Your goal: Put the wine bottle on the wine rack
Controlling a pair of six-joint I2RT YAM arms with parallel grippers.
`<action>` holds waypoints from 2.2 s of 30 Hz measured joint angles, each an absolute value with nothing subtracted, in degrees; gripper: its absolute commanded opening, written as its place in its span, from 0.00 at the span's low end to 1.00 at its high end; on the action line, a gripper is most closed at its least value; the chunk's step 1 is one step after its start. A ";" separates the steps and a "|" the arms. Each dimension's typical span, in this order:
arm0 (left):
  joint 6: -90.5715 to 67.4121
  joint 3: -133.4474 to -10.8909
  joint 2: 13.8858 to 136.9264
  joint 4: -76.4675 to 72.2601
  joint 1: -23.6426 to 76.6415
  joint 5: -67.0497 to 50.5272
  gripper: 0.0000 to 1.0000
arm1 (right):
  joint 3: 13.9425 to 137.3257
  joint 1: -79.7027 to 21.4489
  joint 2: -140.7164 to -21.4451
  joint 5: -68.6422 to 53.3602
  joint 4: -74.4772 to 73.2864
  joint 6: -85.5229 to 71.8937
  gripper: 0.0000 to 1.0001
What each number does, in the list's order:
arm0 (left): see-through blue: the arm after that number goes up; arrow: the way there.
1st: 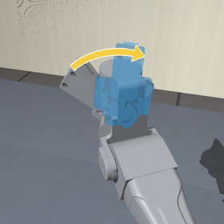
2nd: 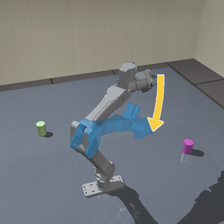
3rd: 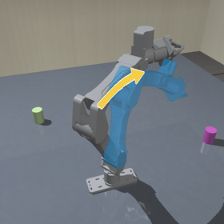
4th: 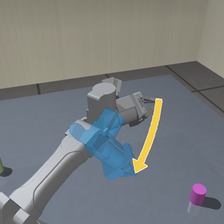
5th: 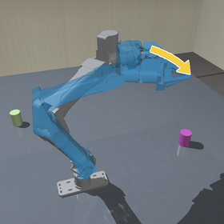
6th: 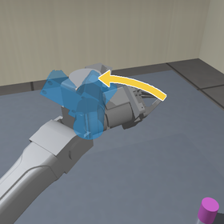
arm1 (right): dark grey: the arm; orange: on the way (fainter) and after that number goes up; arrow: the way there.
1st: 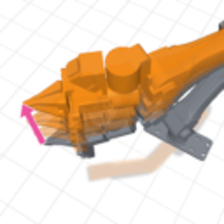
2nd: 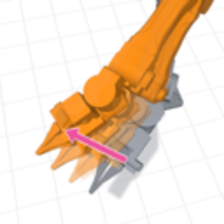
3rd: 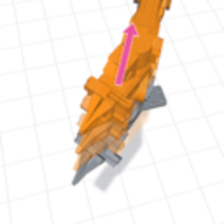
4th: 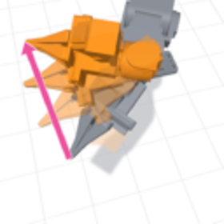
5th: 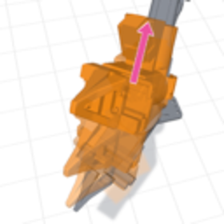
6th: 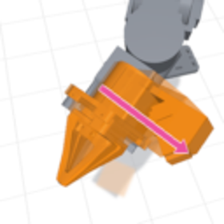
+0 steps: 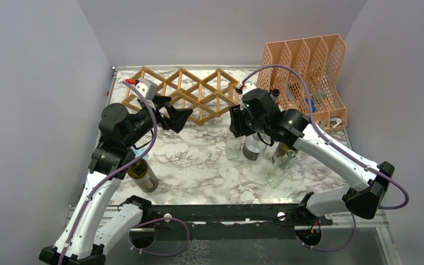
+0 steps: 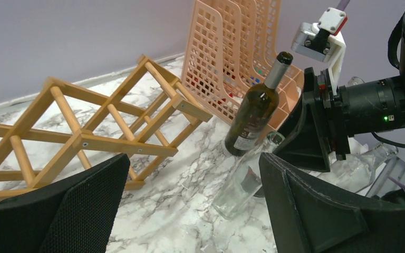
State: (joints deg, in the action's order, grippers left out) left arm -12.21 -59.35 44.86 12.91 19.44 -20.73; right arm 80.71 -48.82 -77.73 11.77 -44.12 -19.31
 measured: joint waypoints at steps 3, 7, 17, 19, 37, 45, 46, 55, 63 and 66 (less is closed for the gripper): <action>-12.25 -59.35 46.22 12.97 19.44 -22.59 0.99 | 80.09 -48.82 -77.87 11.75 -42.61 -18.63 0.47; -12.38 -59.35 46.68 12.97 19.44 -23.97 0.99 | 79.33 -48.82 -78.02 11.77 -40.23 -17.43 0.48; -13.06 -59.22 49.01 12.91 19.44 -28.71 0.99 | 78.67 -48.82 -79.18 11.90 -36.47 -14.11 0.16; -13.28 -58.78 49.43 12.53 19.44 -29.39 0.99 | 78.74 -48.84 -79.22 11.88 -36.42 -13.85 0.12; -9.80 -44.62 55.46 -9.17 29.02 -30.02 0.99 | 89.71 -49.06 -78.61 11.18 -32.25 -15.70 0.01; -5.52 -44.16 62.04 -14.37 29.04 -30.33 0.99 | 92.84 -49.06 -75.99 7.62 -31.18 -17.02 0.01; -5.32 -43.99 62.57 -14.94 29.10 -30.57 0.99 | 93.56 -49.01 -75.94 7.14 -31.33 -17.17 0.01; -3.64 -42.11 64.58 -18.98 29.26 -37.04 0.84 | 96.71 -49.06 -74.85 3.62 -31.79 -18.85 0.01; -0.25 -41.85 62.81 -21.52 29.54 -40.82 0.00 | 96.71 -48.99 -73.78 2.15 -32.34 -19.53 0.04; 1.50 -41.71 62.17 -22.22 30.48 -42.41 0.00 | 96.84 -48.75 -73.43 1.76 -32.42 -19.90 0.37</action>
